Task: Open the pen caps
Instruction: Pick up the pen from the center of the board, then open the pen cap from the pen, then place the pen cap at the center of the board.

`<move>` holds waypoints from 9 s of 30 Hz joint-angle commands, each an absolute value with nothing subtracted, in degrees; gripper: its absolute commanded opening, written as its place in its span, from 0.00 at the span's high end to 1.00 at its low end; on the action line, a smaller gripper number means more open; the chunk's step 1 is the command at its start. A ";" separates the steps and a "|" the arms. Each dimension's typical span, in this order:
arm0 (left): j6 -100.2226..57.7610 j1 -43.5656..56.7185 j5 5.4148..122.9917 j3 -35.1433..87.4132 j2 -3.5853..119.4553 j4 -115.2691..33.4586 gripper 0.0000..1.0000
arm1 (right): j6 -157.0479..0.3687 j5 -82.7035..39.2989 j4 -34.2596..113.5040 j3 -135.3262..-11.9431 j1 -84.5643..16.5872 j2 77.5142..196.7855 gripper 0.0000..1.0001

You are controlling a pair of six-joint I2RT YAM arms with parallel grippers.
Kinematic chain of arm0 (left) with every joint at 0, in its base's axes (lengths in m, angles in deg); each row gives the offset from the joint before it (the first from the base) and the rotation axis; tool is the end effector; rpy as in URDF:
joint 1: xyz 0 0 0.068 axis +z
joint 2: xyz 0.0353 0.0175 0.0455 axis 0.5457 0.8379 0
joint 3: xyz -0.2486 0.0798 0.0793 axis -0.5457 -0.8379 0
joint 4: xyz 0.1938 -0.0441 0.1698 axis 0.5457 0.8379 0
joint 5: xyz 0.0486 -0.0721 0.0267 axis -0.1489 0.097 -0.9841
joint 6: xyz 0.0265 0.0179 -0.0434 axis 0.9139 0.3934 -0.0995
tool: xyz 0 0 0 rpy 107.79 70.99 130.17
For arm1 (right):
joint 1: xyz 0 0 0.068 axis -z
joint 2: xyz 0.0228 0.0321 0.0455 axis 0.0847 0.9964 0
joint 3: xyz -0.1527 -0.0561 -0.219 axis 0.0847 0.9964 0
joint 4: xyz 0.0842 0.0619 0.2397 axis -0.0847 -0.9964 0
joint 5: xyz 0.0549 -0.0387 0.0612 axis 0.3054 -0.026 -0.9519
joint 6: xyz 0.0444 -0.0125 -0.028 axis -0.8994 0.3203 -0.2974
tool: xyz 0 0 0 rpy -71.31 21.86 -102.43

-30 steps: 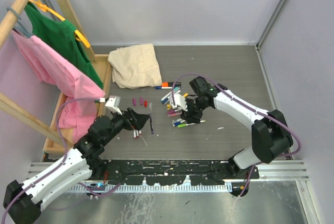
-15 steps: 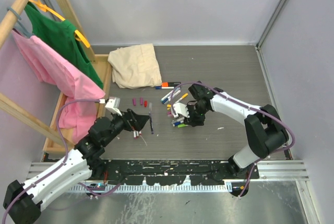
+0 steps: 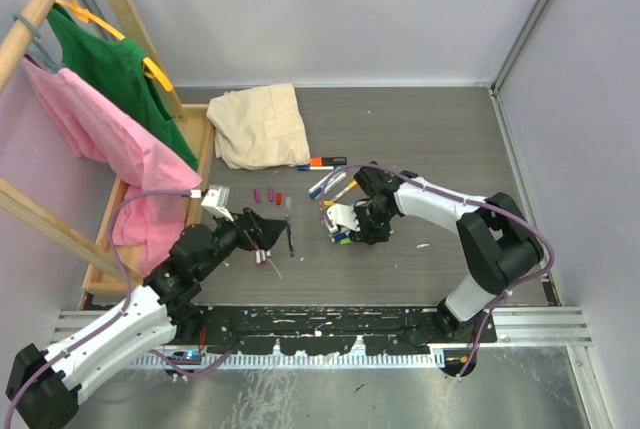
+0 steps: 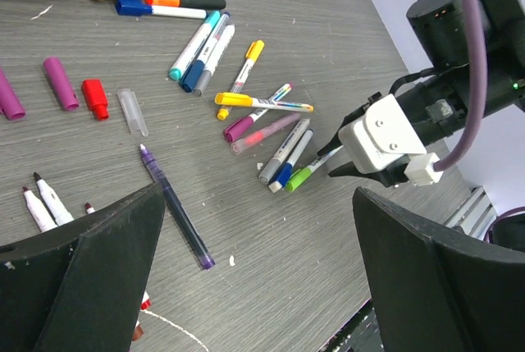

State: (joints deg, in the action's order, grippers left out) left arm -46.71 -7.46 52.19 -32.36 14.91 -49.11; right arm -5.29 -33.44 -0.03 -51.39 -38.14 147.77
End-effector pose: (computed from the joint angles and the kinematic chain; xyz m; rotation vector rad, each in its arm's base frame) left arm 0.1206 -0.1001 0.2172 0.0038 1.8111 -0.9329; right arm 0.2265 0.1627 0.1671 -2.1922 1.7920 0.3829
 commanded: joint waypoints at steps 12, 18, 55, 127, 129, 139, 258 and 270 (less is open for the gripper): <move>-47.04 -7.58 51.96 -32.72 13.50 -52.60 0.02 | -5.95 -24.85 2.89 -50.74 -41.13 151.10 0.73; -47.08 -7.55 52.00 -32.65 13.29 -52.51 0.02 | -6.02 -23.18 2.83 -50.64 -41.33 151.25 0.82; -51.78 -7.53 59.54 -34.20 20.79 -69.05 0.02 | -16.79 -51.50 -5.69 -62.27 -35.04 141.91 0.99; -64.64 -20.79 42.12 -18.98 50.86 -83.27 1.00 | -37.18 -75.33 2.95 -63.39 -30.89 140.13 0.91; -62.88 -20.79 42.06 -19.85 50.26 -84.52 1.00 | -37.77 -76.31 2.95 -63.49 -30.78 140.34 0.78; -47.71 -19.33 51.29 -23.35 44.64 -88.68 1.00 | -38.82 -81.14 2.95 -62.95 -29.64 140.40 0.37; -44.12 -9.63 36.18 29.13 91.49 -8.39 0.80 | -48.96 -64.67 8.03 -64.02 -25.27 139.57 0.99; -43.71 -9.59 36.59 29.70 92.17 -8.57 0.73 | -48.94 -65.00 8.05 -64.03 -25.25 139.39 0.99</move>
State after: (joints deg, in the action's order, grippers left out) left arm -44.59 -9.45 37.79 27.48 92.20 -8.41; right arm -48.41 -63.62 6.35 -63.67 -25.46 141.56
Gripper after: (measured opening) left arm 0.268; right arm 0.153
